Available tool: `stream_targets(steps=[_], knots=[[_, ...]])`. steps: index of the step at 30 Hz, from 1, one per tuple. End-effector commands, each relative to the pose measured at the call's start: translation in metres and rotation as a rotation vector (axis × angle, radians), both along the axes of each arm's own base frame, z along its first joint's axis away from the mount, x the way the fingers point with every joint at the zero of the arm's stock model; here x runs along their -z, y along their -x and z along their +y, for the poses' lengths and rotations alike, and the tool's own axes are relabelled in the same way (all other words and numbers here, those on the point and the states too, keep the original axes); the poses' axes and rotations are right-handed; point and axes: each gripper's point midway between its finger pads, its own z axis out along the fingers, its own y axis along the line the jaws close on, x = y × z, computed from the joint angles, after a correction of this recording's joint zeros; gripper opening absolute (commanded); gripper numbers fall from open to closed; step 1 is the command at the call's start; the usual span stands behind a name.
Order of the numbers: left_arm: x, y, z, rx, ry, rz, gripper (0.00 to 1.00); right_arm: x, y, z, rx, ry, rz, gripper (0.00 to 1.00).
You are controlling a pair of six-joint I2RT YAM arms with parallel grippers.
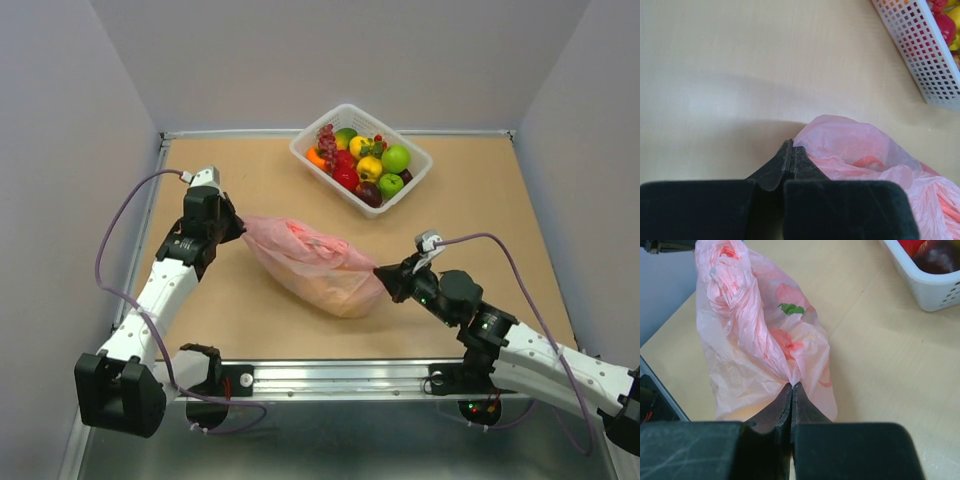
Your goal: Untie the knot of the plastic bag and take out the fruit
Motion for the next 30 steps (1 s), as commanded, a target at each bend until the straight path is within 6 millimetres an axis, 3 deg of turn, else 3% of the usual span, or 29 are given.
stream_targets(steps=[1,2,3,4,6,7,9,10,11,14,18,22,26,30], knots=[[-0.038,-0.011,0.007,-0.003,-0.008,-0.149,0.0,-0.007,0.002,0.003,-0.046,0.078,-0.034,0.08],[-0.038,-0.011,0.007,0.005,-0.007,-0.152,0.0,-0.012,0.002,0.006,-0.062,0.088,-0.041,0.14],[-0.04,-0.01,0.004,0.021,0.0,-0.159,0.0,-0.017,0.005,0.012,-0.095,0.092,-0.042,0.32],[-0.041,-0.009,0.004,0.022,-0.001,-0.163,0.0,-0.032,0.002,0.02,-0.115,0.091,-0.051,0.42],[-0.042,-0.007,0.005,0.021,-0.001,-0.17,0.0,-0.038,0.001,0.028,-0.148,0.124,-0.044,0.59],[-0.044,-0.005,0.0,0.046,0.014,-0.175,0.0,-0.054,-0.001,0.037,-0.173,0.123,-0.051,0.71],[-0.046,-0.003,-0.002,0.059,0.022,-0.183,0.0,-0.072,-0.007,0.048,-0.192,0.12,-0.071,0.77],[-0.048,-0.002,-0.003,0.061,0.026,-0.192,0.0,-0.061,-0.007,0.056,-0.221,0.163,-0.028,0.82],[-0.049,-0.002,-0.003,0.061,0.029,-0.196,0.0,-0.083,-0.011,0.063,-0.227,0.141,-0.055,0.84],[-0.048,-0.002,0.0,0.05,0.017,-0.193,0.0,-0.089,-0.017,0.089,-0.303,0.16,-0.055,0.84],[-0.05,-0.001,0.002,0.041,0.011,-0.199,0.0,-0.074,-0.024,0.118,-0.4,0.219,-0.036,0.84],[-0.05,-0.001,0.005,0.034,0.003,-0.201,0.0,-0.052,-0.028,0.134,-0.475,0.301,-0.03,0.83],[-0.049,-0.001,0.005,0.033,0.004,-0.197,0.0,-0.038,-0.027,0.142,-0.544,0.361,-0.024,0.78],[-0.048,-0.002,0.006,0.031,0.002,-0.195,0.0,-0.022,-0.03,0.141,-0.552,0.413,-0.022,0.67]])
